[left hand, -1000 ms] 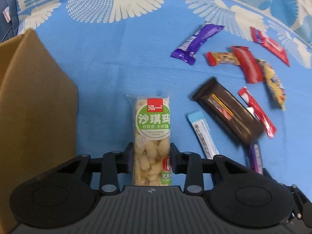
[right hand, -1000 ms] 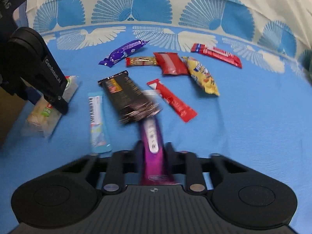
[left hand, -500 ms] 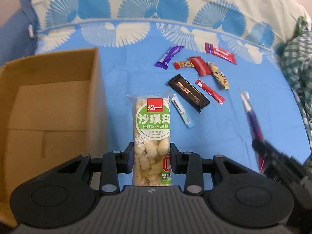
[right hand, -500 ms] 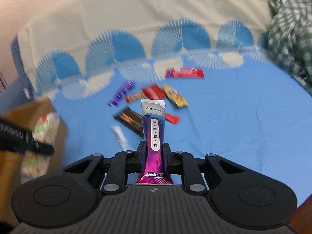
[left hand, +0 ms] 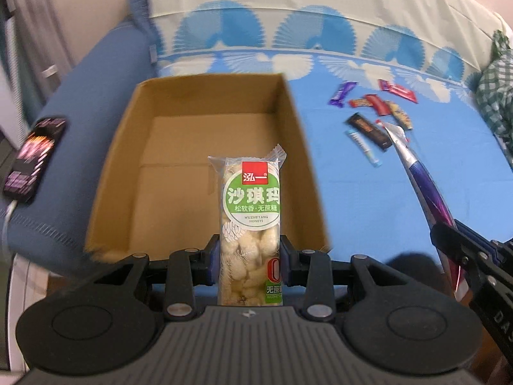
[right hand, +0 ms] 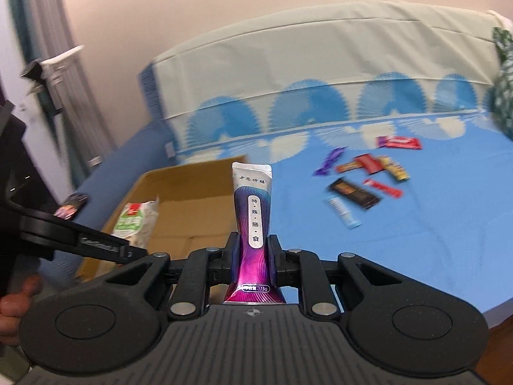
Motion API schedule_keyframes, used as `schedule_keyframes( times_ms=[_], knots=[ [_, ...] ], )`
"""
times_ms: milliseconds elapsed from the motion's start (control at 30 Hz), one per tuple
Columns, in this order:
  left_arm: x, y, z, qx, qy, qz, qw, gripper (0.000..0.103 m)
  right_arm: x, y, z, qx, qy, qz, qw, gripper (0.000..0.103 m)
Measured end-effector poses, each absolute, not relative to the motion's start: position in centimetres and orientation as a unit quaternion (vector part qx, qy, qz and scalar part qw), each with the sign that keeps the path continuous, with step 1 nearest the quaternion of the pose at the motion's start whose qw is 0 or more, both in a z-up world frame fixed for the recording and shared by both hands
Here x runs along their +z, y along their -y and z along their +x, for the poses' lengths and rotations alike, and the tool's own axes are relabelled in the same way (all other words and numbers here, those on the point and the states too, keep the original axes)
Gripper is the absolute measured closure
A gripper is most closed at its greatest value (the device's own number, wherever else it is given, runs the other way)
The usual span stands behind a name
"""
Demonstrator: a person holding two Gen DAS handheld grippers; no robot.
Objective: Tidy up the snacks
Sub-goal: 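Carry the sachima bar with the left tool into the box while the right tool carries the purple tube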
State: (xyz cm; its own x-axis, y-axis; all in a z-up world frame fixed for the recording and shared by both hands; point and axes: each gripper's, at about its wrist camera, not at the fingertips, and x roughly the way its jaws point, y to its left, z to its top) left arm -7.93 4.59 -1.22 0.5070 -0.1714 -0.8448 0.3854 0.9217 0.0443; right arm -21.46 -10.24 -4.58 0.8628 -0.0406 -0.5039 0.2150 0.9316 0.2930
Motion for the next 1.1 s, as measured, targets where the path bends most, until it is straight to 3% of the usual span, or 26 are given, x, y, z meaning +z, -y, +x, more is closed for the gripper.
schedule_keyframes(
  times_ms=[300,1100],
  knots=[
    [-0.9,-11.4,-11.8,-0.139,-0.459,0.081,0.874,0.063,-3.5,3.3,-23.6,-0.027,-0.263,0.130,0.956,0.085],
    [-0.5,-12.4,-12.9,-0.153,-0.448,0.071,0.878,0.063,-2.7,1.7,-23.1,-0.028,-0.270,0.094,0.958,0.085]
  ],
)
